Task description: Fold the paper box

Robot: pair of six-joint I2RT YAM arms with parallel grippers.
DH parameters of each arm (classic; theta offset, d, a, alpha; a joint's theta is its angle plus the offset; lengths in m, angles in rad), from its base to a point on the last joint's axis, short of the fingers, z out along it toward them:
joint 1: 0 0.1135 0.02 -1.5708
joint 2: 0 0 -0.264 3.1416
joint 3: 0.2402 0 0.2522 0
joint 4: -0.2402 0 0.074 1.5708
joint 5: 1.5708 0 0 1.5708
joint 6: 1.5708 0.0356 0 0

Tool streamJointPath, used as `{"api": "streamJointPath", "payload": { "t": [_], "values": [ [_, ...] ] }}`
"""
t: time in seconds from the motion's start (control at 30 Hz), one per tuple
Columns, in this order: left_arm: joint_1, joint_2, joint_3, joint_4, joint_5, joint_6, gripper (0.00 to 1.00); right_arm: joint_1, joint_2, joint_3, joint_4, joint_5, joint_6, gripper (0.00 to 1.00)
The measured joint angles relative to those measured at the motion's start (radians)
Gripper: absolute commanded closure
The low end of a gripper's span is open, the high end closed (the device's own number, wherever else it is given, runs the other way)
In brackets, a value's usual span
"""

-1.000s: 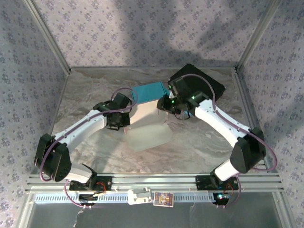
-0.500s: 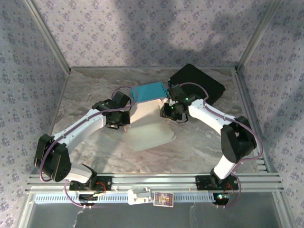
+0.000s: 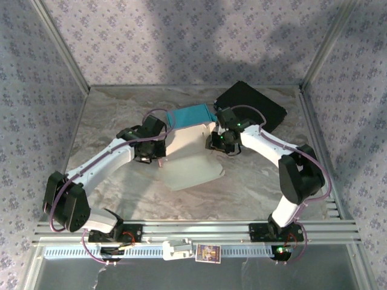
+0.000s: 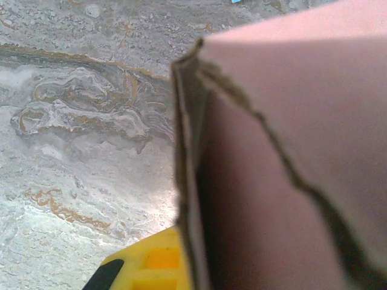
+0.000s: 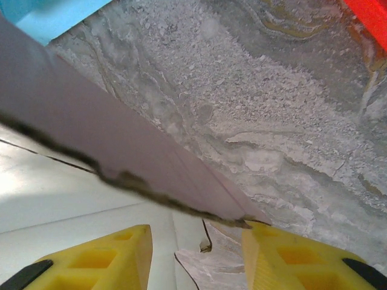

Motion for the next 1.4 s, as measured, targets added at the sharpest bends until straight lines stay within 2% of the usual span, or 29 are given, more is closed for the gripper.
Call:
{"api": "streamJointPath", "payload": {
  "t": [0.37, 0.6, 0.93, 1.07, 1.27, 1.4],
  "values": [
    [0.003, 0.000, 0.001, 0.000, 0.011, 0.001, 1.00, 0.002, 0.013, -0.005, 0.008, -0.008, 0.001, 0.60],
    [0.003, 0.000, 0.001, 0.001, 0.014, 0.001, 1.00, 0.004, 0.014, -0.004, 0.041, -0.055, 0.038, 0.71],
    [0.006, 0.002, 0.001, 0.006, 0.014, 0.001, 1.00, 0.009, 0.012, -0.004, 0.082, -0.119, 0.118, 0.73],
    [0.018, 0.002, 0.001, 0.014, 0.021, 0.001, 1.00, 0.011, 0.008, -0.004, 0.087, -0.141, 0.126, 0.71],
    [0.079, 0.022, 0.017, 0.044, 0.077, 0.043, 1.00, -0.003, -0.043, 0.057, 0.057, -0.163, 0.059, 0.61],
    [0.161, 0.092, 0.100, 0.076, 0.156, 0.123, 1.00, -0.084, -0.173, 0.108, 0.064, -0.205, -0.024, 0.58]
  ]
}}
